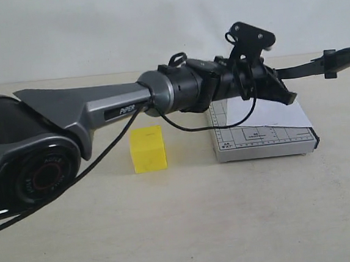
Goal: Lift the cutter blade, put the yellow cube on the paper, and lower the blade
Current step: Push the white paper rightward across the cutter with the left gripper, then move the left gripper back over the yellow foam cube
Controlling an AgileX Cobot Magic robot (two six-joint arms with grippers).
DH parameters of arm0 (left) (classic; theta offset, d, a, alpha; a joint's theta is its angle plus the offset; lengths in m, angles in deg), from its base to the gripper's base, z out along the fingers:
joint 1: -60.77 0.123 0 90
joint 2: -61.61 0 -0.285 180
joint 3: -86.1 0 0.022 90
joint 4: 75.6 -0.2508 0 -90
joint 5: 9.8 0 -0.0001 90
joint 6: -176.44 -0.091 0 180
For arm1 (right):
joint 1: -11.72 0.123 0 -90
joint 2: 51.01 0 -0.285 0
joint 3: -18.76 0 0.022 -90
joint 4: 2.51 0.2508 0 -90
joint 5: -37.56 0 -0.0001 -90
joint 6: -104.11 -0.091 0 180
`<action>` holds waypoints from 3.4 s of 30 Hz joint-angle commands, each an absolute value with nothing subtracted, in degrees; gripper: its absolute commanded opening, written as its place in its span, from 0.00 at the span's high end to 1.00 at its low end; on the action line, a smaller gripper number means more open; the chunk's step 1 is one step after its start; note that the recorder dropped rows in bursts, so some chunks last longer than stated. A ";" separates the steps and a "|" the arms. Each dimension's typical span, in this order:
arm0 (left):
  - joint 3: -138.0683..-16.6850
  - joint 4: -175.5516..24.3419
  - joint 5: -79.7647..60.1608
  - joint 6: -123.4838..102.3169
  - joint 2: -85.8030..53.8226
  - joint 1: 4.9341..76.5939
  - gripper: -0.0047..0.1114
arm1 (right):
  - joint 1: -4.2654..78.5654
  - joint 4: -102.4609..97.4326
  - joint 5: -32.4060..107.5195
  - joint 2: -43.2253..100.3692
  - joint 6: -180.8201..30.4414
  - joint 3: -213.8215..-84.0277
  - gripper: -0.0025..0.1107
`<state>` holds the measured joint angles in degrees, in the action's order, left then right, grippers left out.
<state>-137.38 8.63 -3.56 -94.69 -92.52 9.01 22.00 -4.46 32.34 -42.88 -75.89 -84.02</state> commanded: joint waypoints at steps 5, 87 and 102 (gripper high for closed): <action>-133.63 0.78 -4.00 -94.44 -83.37 9.90 0.92 | 22.13 -4.32 32.78 -43.23 -75.89 -84.03 0.98; -125.98 5.47 -1.35 -94.44 -88.52 8.83 0.92 | 22.13 -4.32 32.78 -43.23 -75.89 -84.03 0.98; -90.70 12.07 -22.03 -83.79 -55.47 13.19 0.40 | 22.13 -4.32 32.78 -43.23 -75.89 -84.03 0.98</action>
